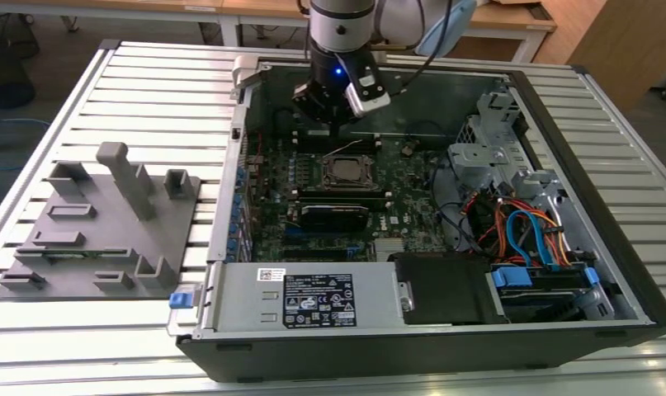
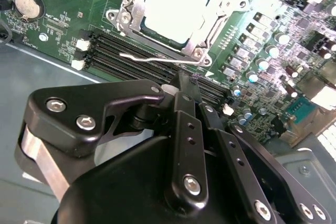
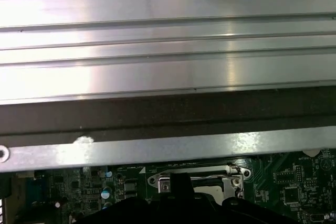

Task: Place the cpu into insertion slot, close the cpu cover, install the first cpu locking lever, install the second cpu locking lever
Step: 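Install the first cpu locking lever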

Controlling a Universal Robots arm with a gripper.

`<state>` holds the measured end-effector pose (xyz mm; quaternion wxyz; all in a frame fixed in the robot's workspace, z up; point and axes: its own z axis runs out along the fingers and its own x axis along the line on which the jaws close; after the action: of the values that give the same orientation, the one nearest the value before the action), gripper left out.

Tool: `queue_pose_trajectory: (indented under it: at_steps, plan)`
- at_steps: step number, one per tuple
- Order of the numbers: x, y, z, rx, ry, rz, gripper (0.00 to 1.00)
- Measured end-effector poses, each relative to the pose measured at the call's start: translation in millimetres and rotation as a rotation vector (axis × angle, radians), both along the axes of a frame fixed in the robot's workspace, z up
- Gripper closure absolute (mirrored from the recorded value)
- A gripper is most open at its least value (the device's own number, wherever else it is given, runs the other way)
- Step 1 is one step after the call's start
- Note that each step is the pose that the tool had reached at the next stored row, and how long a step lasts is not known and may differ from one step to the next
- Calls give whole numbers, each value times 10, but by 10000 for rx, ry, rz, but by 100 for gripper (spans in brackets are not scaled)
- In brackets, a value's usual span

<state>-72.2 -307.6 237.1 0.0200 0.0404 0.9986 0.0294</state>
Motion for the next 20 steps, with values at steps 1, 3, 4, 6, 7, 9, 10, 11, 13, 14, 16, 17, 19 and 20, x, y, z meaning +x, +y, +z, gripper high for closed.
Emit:
queue_pose_trajectory:
  at_steps: [1, 3, 4, 6, 7, 9, 10, 11, 13, 14, 16, 17, 19, 20]
  plan:
    - [12, -1, -9, 3, 0, 0, 90]
    - [39, -6, -27, 38, 0, 1, 90]
    - [50, -10, -33, 72, 2, 1, 90]
    - [67, -19, -47, 145, 2, 1, 90]
    - [74, -23, -53, 186, 1, 0, 90]
    - [82, -27, -66, 215, -1, 1, 90]
    - [85, -28, -70, 216, 1, 1, 90]
    - [90, -28, -76, 222, 2, 0, 90]
    - [98, -29, -85, 249, 2, -1, 90]
    - [102, -28, -91, 262, 1, -1, 90]
    - [113, -29, -101, 293, 2, -1, 90]
    - [116, -29, -106, 313, 4, -1, 90]
    - [120, -29, -115, 370, 3, -1, 90]
    - [121, -28, -119, 428, 2, -1, 90]
